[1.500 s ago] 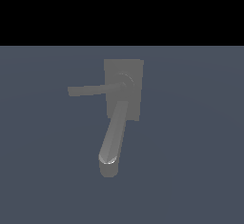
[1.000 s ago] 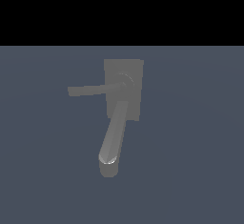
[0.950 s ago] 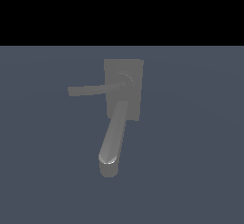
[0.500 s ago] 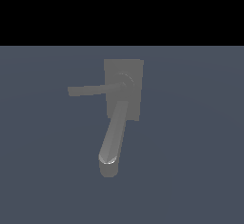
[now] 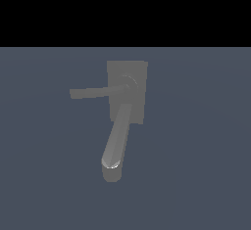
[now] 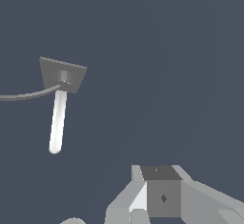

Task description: Turn on the faucet by rotating a designated handle.

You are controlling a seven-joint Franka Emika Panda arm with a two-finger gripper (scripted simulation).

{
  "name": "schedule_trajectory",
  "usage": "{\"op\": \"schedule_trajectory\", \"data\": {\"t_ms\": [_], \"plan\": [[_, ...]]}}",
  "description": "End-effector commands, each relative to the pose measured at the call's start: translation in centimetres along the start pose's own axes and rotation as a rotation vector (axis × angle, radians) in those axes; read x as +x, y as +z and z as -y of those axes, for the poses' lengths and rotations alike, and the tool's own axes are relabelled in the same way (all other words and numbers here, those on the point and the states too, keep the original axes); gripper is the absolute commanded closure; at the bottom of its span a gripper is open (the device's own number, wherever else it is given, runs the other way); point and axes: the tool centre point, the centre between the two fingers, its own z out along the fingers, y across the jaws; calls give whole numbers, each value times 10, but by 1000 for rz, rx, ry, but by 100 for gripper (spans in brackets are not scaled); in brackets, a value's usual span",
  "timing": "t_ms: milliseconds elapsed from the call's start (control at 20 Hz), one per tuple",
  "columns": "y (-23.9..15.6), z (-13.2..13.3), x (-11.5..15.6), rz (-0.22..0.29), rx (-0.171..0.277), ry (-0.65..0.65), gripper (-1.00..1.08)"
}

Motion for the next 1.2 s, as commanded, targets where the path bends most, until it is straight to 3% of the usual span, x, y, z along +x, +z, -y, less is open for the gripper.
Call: {"op": "schedule_trajectory", "data": {"t_ms": [0,600,1150], "plan": [[-15,-4,7,-68,-100,10,108],[-99,8,37,-391,-572,-4,108],[-163,76,60,-663,-980,-134,108]]}}
